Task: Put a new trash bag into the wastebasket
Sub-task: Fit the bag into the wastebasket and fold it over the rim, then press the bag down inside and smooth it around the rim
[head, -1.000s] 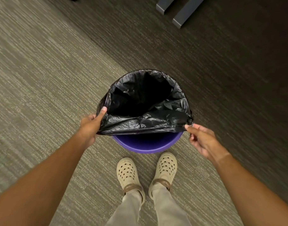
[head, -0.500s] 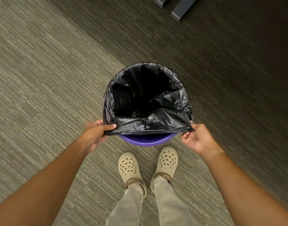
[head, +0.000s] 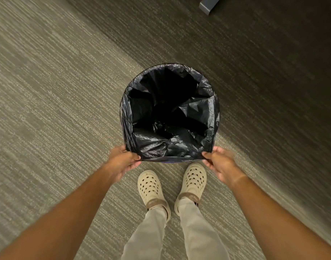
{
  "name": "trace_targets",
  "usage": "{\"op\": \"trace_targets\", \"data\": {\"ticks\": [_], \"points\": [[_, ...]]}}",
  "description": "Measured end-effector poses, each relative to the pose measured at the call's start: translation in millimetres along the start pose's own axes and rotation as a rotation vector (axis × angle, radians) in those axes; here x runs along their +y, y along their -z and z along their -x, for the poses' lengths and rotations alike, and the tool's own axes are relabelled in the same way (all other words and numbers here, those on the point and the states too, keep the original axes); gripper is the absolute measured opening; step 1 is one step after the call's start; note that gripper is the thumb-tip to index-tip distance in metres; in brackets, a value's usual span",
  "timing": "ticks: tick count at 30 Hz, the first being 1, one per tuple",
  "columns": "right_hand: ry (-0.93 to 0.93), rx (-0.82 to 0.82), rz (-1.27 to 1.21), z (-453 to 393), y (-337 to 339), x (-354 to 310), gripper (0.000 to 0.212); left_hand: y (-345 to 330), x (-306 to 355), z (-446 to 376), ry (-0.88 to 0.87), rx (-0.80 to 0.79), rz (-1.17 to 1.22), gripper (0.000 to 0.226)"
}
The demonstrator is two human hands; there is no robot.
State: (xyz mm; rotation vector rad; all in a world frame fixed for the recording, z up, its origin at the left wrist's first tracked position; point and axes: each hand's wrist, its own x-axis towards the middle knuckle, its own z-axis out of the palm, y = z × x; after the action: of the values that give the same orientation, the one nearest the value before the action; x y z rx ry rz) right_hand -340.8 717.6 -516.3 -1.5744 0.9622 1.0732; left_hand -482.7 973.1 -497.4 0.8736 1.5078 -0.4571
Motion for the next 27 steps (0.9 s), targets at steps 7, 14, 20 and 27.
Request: {"op": "trace_targets", "data": {"ticks": [7,14,20,27], "points": [[0.073,0.125,0.117,-27.3,-18.4,5.0,0.023,-11.2,-1.8,-19.9,-0.167,0.181,-0.261,0.027],[0.018,0.184,-0.139,-53.4,-29.1,1.4,0.029,-16.3,-3.9,-62.9,-0.235,0.357,-0.425,0.017],[0.042,0.13,0.157,-31.7,-12.2,-5.1,0.033,-15.0,6.2,-43.1,-0.228,0.433,-0.265,0.026],[0.981,0.394,0.521,46.7,-25.4,-60.3,0.044,-44.7,33.2,30.6,-1.029,0.392,-0.35,0.044]]}}
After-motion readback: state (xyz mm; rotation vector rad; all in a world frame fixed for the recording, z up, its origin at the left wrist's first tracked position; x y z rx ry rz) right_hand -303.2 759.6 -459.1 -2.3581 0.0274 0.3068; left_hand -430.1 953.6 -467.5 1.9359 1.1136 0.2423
